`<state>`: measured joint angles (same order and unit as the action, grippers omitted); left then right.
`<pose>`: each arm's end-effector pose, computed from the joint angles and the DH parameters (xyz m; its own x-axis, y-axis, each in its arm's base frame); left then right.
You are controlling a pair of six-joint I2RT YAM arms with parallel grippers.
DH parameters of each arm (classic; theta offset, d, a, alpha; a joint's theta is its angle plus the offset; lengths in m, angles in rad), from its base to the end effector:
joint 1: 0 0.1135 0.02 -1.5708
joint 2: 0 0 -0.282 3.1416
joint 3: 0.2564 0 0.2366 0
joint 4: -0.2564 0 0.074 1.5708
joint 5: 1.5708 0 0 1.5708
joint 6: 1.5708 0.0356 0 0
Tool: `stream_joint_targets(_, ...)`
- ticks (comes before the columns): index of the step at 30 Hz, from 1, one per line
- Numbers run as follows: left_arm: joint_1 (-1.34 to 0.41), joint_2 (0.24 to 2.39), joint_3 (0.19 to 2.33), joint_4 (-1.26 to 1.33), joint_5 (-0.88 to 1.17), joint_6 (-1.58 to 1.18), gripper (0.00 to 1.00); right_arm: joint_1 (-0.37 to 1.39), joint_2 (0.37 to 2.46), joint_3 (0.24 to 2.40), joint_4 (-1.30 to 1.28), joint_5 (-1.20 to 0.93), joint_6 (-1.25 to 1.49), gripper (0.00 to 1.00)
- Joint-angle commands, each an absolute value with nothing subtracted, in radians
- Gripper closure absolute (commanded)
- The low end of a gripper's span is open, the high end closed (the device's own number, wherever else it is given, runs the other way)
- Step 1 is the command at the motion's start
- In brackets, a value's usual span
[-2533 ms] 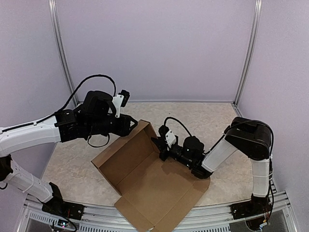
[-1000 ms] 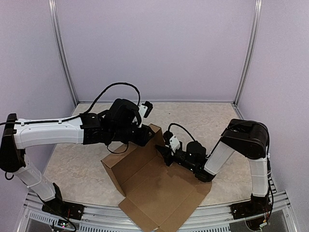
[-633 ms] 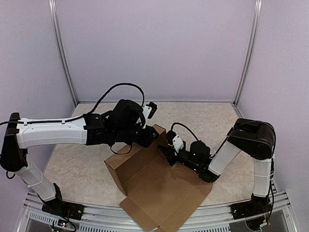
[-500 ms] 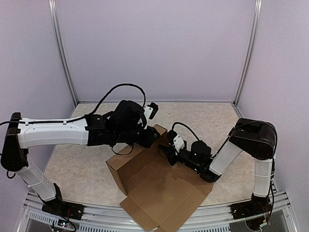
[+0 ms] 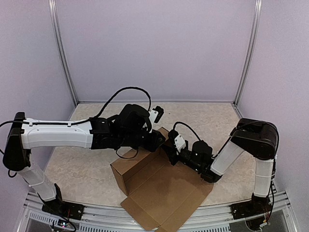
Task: Fold the paper box
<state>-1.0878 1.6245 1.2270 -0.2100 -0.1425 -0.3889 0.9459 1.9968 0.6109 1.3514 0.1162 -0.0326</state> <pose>0.1712 -0.3157 0.2995 -0.5572 0.2543 -0.7905 0.6605 0.7126 -0.2363 0.2063 0.2789 0.1526 0.0039 -0.0500 -0.9987 -0.7380 0.6738 -0.0366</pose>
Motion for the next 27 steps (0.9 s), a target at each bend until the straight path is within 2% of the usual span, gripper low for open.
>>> stream_joint_targets(1,-1.093,1.645,1.196,-0.255,-0.139,-0.405,0.79,0.945,1.971,0.602,1.6,0.125,-0.032,0.72)
stream_joint_targets(4,-1.095,1.632,1.193,-0.256,-0.145,-0.404,0.79,0.943,1.978,0.608,1.6,0.13,-0.026,0.77)
stream_joint_targets(8,-1.096,1.627,1.194,-0.256,-0.143,-0.406,0.79,0.944,1.991,0.619,1.6,0.147,-0.024,1.0)
stream_joint_targets(14,-1.099,1.622,1.2,-0.26,-0.15,-0.413,0.77,0.949,1.997,0.625,1.599,0.145,-0.038,1.0)
stream_joint_targets(17,-1.098,1.607,1.206,-0.272,-0.178,-0.413,0.66,0.955,2.004,0.628,1.6,0.154,-0.043,1.0)
stream_joint_targets(18,-1.099,1.597,1.202,-0.268,-0.19,-0.412,0.58,0.958,2.008,0.63,1.6,0.154,-0.048,1.0)
stream_joint_targets(20,-1.098,1.568,1.197,-0.266,-0.219,-0.402,0.48,0.959,2.013,0.633,1.6,0.159,-0.054,1.0)
stream_joint_targets(27,-1.092,1.442,1.199,-0.318,-0.306,-0.356,0.33,0.963,2.016,0.631,1.6,0.19,-0.072,1.0)
